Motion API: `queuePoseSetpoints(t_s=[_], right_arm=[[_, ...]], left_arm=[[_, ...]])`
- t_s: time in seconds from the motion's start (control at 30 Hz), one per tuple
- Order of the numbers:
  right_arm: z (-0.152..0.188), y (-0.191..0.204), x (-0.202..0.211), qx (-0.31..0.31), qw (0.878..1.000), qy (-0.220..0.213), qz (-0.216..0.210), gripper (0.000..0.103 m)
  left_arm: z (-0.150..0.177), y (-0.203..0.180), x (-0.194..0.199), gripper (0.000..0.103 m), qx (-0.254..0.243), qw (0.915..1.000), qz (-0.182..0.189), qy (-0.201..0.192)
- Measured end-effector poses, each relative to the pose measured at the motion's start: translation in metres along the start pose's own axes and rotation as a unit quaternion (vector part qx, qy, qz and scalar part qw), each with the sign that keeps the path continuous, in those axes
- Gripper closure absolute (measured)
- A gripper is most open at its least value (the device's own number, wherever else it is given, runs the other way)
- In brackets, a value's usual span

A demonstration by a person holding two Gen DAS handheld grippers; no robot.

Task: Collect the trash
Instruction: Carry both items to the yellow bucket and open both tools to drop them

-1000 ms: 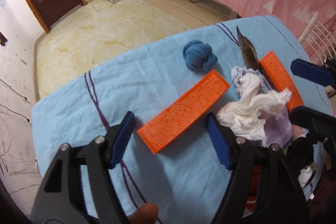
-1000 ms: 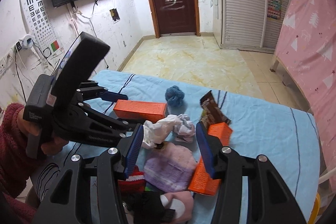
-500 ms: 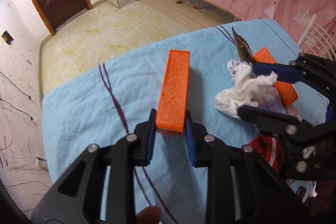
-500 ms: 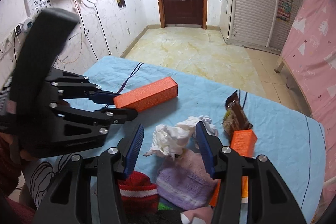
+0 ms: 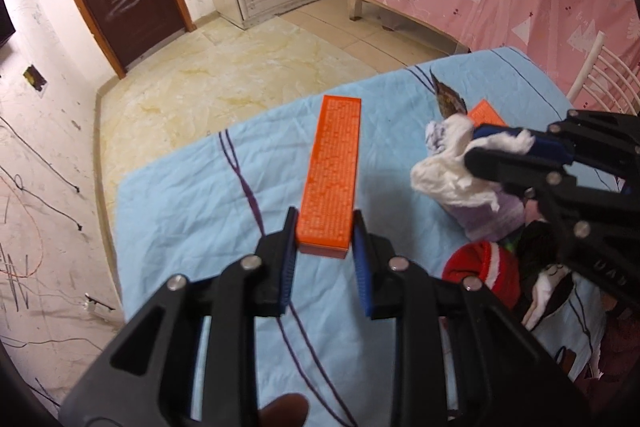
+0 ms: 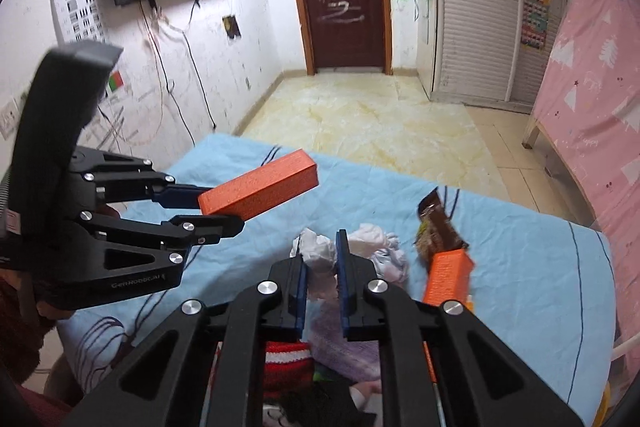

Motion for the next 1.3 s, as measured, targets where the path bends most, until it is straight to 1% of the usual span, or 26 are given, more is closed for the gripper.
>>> queuePoseSetpoints(t_s=[0.1,0.23,0.3,0.53,0.67,0.83,0.93,1.03,1.17,1.3], right_arm=[[0.002,-0.009,0.016,-0.011,1.0,-0.015,-0.002,0.097],[0.008,-0.025,0.046,-0.03,0.999,-0.045,0.001,0.097],[0.012,-0.036,0.059,-0.042,0.998,-0.057,0.0,0.097],[0.035,-0.078,0.107,-0.083,0.992,-0.094,0.02,0.097],[0.055,-0.108,0.136,-0.112,0.987,-0.113,0.039,0.097],[0.091,-0.152,0.174,-0.15,0.977,-0.132,0.073,0.097],[0.115,-0.177,0.191,-0.177,0.97,-0.136,0.095,0.097],[0.14,-0.203,0.204,-0.204,0.963,-0.137,0.114,0.097],[0.172,-0.236,0.213,-0.236,0.953,-0.132,0.135,0.097],[0.198,-0.255,0.213,-0.258,0.947,-0.125,0.147,0.097]], left_arm=[[-0.003,-0.007,0.01,0.079,0.001,1.0,-0.007,-0.006],[-0.01,-0.024,0.024,0.079,-0.004,0.9998,-0.01,-0.019],[-0.015,-0.037,0.032,0.079,-0.01,0.9996,-0.01,-0.026],[-0.033,-0.083,0.044,0.079,-0.033,0.9987,-0.003,-0.038],[-0.042,-0.117,0.049,0.079,-0.052,0.9977,0.004,-0.043],[-0.053,-0.165,0.055,0.079,-0.081,0.9953,0.022,-0.049],[-0.059,-0.192,0.056,0.079,-0.1,0.9933,0.028,-0.051],[-0.063,-0.228,0.058,0.079,-0.124,0.9904,0.036,-0.051],[-0.071,-0.268,0.055,0.079,-0.148,0.987,0.045,-0.046],[-0.075,-0.304,0.048,0.079,-0.171,0.9832,0.051,-0.037]])
Point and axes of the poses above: each gripper's, at about its wrist camera, not at the fingertips, and x roughly against the way its jaws point, y to its left, z to its underside, the point moved 1 cm from there along -x, roughly the way its jaws point, and after that the axes turned 6 degrees about y, right-handed, at the moved point
